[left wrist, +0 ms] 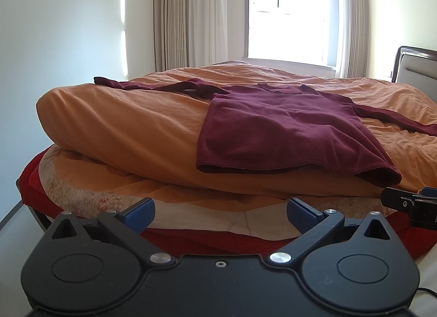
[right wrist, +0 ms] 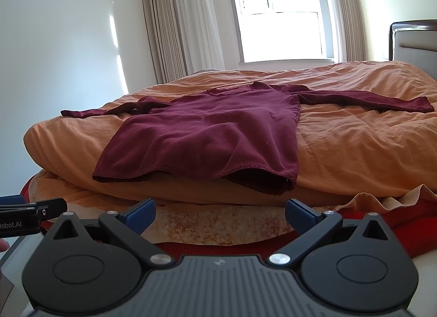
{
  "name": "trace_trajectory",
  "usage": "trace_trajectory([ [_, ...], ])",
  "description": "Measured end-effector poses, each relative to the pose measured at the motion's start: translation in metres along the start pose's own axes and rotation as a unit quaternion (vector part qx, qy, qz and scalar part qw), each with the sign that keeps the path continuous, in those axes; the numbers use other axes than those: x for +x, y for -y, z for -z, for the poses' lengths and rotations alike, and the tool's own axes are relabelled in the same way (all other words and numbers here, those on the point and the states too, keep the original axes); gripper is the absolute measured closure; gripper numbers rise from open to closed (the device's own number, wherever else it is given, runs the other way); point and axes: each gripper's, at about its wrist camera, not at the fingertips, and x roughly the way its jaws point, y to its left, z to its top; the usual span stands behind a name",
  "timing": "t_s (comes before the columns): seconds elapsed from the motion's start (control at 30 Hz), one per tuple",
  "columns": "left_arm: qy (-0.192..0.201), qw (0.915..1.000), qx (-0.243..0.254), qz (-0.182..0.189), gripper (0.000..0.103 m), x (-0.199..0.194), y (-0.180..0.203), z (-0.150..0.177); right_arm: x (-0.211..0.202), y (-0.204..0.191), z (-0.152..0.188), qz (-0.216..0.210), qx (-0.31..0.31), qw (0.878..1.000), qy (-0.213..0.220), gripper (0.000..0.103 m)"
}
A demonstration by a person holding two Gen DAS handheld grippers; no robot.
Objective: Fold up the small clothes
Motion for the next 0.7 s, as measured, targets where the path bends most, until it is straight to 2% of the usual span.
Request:
trace_trajectory([
  [0.43,-0.001,1.0,0.001,0.001,0.001,0.0005,-0.0003,-0.0009,0.0009,-0.0011,0.0006,0.006,-0.004,1.0,-0.002,0.0],
  [0.7,-0.017,0.9998,0.008,0.003,0.001,0.0095,0.0022,-0.0035,-0.0005,0.0004,-0.0046,0.017,-0.014,1.0,0.008,0.0],
])
